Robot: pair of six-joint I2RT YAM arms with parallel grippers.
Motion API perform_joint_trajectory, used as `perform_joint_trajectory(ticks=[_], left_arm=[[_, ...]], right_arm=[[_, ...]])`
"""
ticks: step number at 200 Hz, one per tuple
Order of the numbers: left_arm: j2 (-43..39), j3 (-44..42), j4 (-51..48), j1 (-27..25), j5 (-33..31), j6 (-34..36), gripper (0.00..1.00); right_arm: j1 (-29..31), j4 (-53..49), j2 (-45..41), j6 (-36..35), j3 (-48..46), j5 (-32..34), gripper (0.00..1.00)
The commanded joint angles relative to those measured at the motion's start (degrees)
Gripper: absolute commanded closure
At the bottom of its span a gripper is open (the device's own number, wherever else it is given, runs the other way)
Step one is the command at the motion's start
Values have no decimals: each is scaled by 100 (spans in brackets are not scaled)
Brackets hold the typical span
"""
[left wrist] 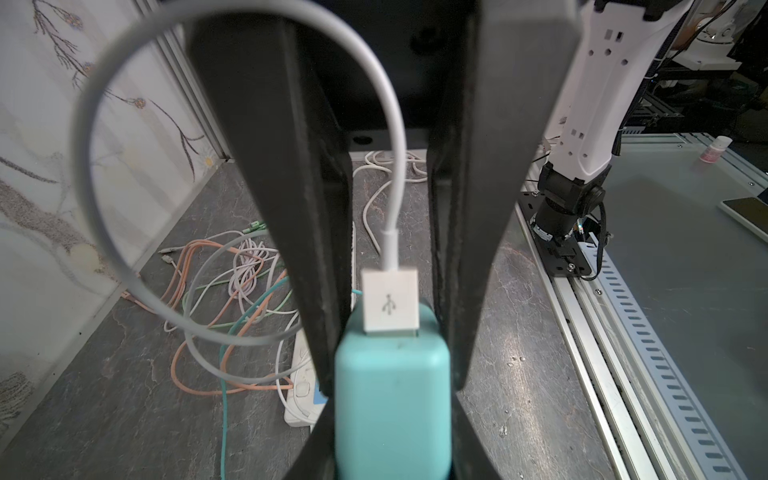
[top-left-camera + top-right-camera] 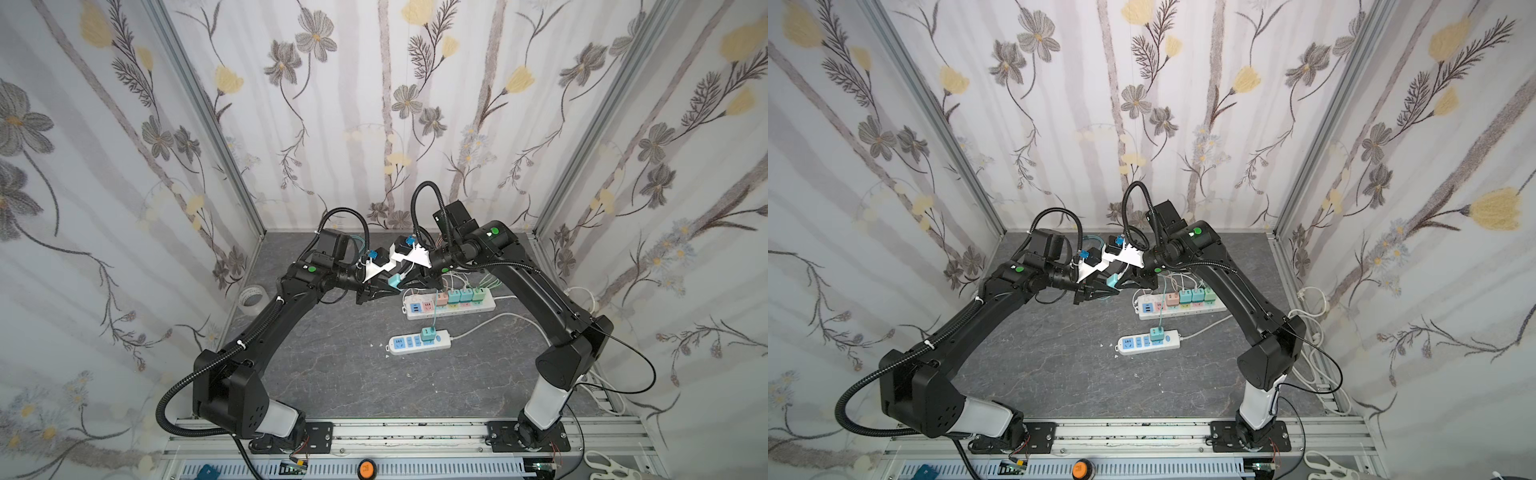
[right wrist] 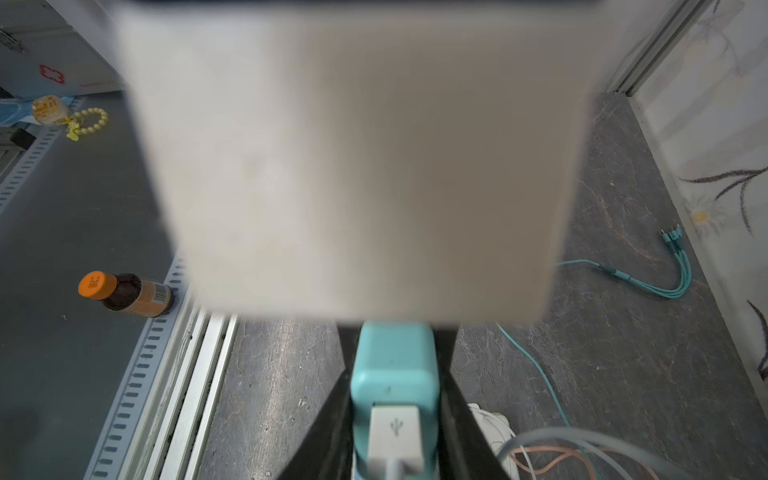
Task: Insert the plug
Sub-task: 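Close the right gripper on the teal charger while the left gripper holds it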
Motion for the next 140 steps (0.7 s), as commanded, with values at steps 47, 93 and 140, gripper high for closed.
perform_joint_trajectory(ticks=[47,93,140], left_arm=[[-7,-106,573,10,-93,-90,100],[-69,-250,871,16,-183,-265,100],[-419,-1002,1826,84,-504,-823,20]], right_arm=[[121,-578,124,-377,183,-180,85],[136,-595,87,-444,149,-301,100],[7,-586,-45,-380,104,-67,100]])
